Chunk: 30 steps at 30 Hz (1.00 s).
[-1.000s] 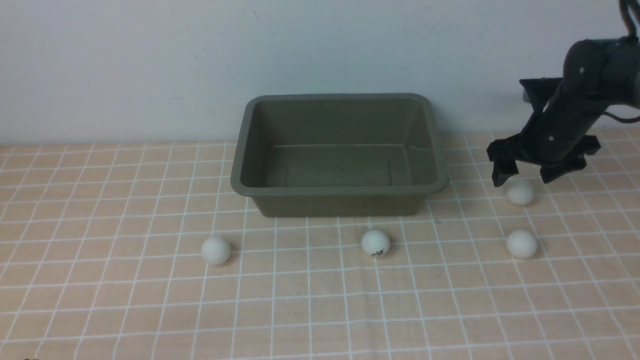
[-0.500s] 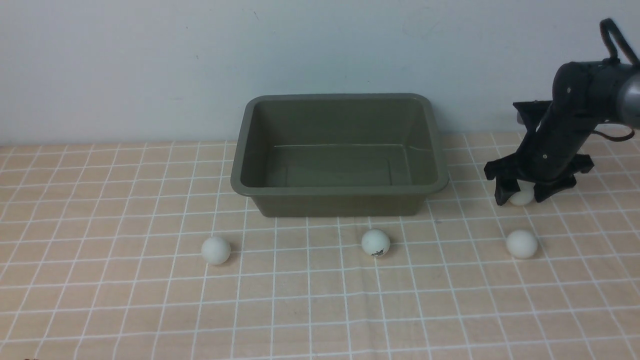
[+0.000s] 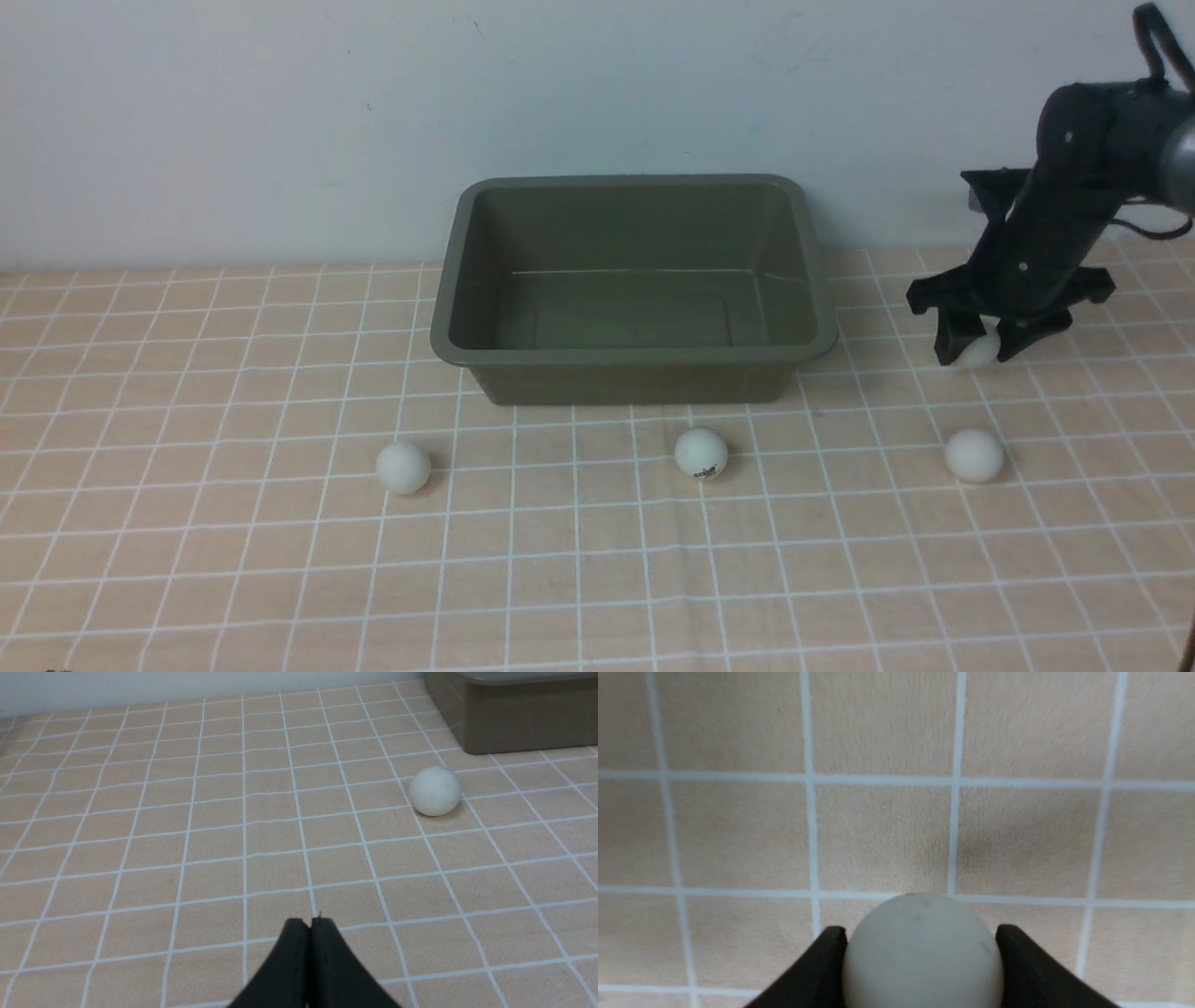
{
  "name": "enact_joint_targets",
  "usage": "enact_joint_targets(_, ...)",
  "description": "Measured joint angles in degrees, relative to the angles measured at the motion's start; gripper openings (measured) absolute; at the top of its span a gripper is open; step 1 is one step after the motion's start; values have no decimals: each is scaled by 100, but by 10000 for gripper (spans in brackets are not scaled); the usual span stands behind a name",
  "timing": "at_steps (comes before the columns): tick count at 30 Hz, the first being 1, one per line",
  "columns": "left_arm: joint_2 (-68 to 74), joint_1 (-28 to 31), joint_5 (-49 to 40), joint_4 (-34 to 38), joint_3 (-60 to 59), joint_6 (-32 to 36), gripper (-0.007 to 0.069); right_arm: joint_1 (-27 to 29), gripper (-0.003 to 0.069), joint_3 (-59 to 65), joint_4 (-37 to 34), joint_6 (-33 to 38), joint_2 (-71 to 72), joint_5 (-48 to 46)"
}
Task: Put the table tennis balls into the box on the light coffee tablecloth.
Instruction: 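Reach for and grasp a ping pong ball on the table, then release the ping pong ball into the bin and lift the gripper away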
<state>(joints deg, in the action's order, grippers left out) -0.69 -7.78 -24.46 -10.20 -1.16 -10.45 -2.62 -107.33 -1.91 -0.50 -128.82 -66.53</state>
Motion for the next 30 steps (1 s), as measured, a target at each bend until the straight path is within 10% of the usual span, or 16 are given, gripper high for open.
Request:
enact_joint_targets(14,0,0,0,0,0,0,-69,-399,363,-2126,-2488,615,-5,-437)
enact_joint_targets(30,0,0,0,0,0,0,-69,-1596,366,-2133,-1774,832,-580,-512)
